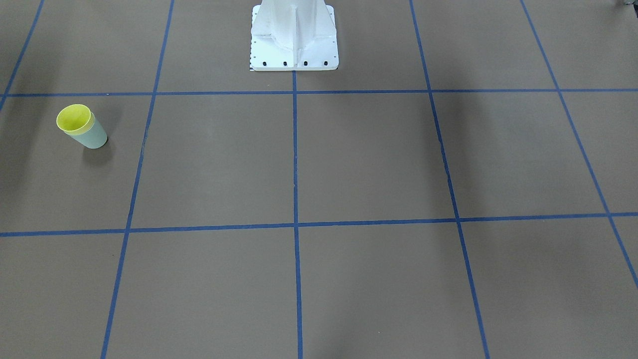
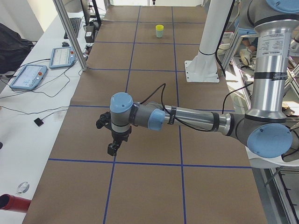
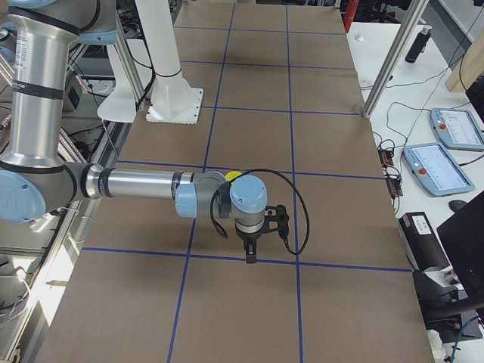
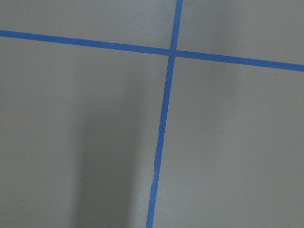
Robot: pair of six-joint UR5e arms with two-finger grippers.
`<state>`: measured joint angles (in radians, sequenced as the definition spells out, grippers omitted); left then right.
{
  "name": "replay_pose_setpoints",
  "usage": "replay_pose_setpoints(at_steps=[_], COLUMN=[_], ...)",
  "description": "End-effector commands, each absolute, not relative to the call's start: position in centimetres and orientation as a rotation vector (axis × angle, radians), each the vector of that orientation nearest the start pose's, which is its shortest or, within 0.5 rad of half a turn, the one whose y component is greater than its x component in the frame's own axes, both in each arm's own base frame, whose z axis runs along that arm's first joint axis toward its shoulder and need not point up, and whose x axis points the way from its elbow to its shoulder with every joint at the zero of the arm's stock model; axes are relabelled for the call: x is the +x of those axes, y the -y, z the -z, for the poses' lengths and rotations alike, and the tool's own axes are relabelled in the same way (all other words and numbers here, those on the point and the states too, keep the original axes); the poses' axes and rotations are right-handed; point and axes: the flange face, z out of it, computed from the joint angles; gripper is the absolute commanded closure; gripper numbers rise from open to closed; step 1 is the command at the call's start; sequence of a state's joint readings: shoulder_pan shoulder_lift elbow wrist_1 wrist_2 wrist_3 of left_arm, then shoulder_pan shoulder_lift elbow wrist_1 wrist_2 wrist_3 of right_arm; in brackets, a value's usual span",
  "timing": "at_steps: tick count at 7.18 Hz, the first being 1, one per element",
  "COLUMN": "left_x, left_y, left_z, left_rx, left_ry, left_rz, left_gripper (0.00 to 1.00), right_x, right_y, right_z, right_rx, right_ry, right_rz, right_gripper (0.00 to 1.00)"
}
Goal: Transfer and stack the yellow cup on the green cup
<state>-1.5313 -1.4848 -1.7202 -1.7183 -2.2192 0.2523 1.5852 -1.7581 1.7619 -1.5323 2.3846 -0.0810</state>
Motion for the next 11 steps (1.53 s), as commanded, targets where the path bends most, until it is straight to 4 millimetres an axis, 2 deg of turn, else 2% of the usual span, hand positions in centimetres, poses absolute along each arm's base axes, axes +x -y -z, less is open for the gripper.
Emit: replay_pose_setpoints(at_steps=[1,2,3,4,5,6,9,11], left_x=[-5.4,-5.0,-4.8,-4.7,-4.6,-4.6,-4.7,-4.7], left_y=[42.2,40.7,40.6,41.0,42.0,43.0,42.9,42.9], left_z=[-61.7,-61.9,-61.9,-62.0,-61.1,-60.9,-61.3,-61.4], left_rx=[0.212,0.181,0.175,0.157,0.142,0.120,0.114,0.114], left_ry=[-0.723,-0.800,-0.820,-0.817,-0.816,-0.815,-0.815,-0.815], left_rz=[-0.214,-0.179,-0.174,-0.168,-0.166,-0.158,-0.155,-0.155], left_gripper=[0.00,0.00,0.00,0.00,0.00,0.00,0.00,0.00], right_x=[6.7,6.7,6.7,6.7,6.7,6.7,6.6,6.6], right_y=[42.7,42.9,43.2,43.2,43.3,44.0,44.7,44.8], right_z=[-63.3,-63.2,-63.1,-63.0,-63.2,-63.1,-64.0,-63.8], right_rx=[0.070,0.072,0.075,0.073,0.070,0.070,0.055,0.060], right_ry=[0.813,0.816,0.818,0.821,0.821,0.824,0.825,0.825], right_rz=[0.022,0.021,0.022,0.021,0.019,0.017,0.012,0.014], right_gripper=[0.01,0.01,0.01,0.01,0.01,0.01,0.01,0.01])
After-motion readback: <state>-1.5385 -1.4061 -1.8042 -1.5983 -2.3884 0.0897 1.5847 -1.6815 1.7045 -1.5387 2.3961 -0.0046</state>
